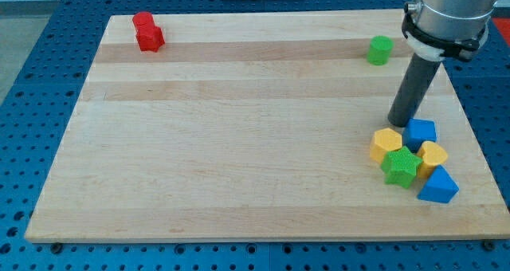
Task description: Point your arm at the right side of the green circle
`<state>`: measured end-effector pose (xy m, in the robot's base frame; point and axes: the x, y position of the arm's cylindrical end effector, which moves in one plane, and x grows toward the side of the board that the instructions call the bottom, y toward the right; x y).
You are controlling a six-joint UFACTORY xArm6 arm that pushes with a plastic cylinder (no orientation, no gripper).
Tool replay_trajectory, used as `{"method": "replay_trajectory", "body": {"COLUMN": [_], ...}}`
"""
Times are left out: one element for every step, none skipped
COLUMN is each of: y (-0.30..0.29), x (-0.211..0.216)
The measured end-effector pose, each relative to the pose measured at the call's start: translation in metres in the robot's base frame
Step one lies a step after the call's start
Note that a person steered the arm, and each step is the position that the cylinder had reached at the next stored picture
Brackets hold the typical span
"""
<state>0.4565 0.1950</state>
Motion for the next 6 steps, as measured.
{"method": "replay_trajectory", "body": {"y": [0.002,0.021,0.04,0.047,0.048,0.031], "x": [-0.021,-0.047,-0.079,-0.119,-0.154,-0.158]}}
